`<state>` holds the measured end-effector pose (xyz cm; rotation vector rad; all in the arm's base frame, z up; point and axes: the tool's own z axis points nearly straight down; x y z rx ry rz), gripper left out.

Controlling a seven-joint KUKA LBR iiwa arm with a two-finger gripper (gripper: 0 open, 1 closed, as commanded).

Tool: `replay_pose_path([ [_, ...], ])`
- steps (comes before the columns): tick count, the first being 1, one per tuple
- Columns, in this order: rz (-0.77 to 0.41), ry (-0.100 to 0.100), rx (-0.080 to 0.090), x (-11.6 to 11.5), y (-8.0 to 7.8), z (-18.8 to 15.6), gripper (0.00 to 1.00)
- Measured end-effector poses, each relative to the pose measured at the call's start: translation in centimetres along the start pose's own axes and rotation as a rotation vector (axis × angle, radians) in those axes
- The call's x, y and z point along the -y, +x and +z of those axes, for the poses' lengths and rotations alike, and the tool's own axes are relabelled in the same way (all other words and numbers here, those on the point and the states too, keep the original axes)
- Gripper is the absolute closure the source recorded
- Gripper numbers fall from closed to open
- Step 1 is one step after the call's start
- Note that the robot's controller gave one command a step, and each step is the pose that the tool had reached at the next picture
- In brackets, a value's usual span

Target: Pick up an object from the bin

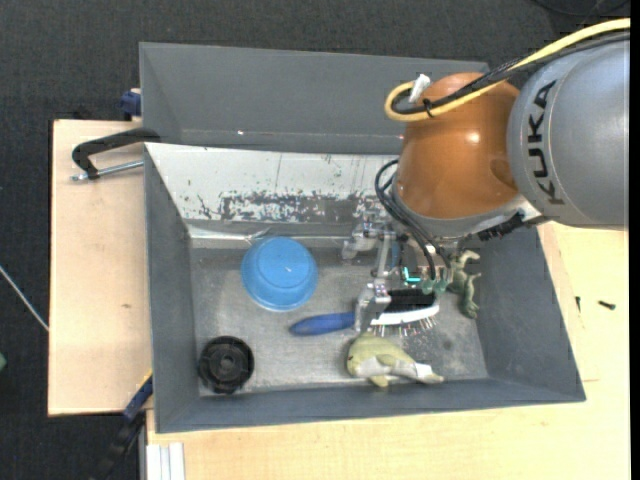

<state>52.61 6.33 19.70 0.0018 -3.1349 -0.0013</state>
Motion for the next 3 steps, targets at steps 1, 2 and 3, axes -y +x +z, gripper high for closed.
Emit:
replay_pose_path([
  [1,-0.145,-0.004,0.012,2.0,0.7,12.5,0.0],
  [2,-0.146,-0.002,0.021,2.1,0.5,12.3,1.0],
  [3,-0.182,0.002,0.018,4.3,2.6,-1.6,1.0],
])
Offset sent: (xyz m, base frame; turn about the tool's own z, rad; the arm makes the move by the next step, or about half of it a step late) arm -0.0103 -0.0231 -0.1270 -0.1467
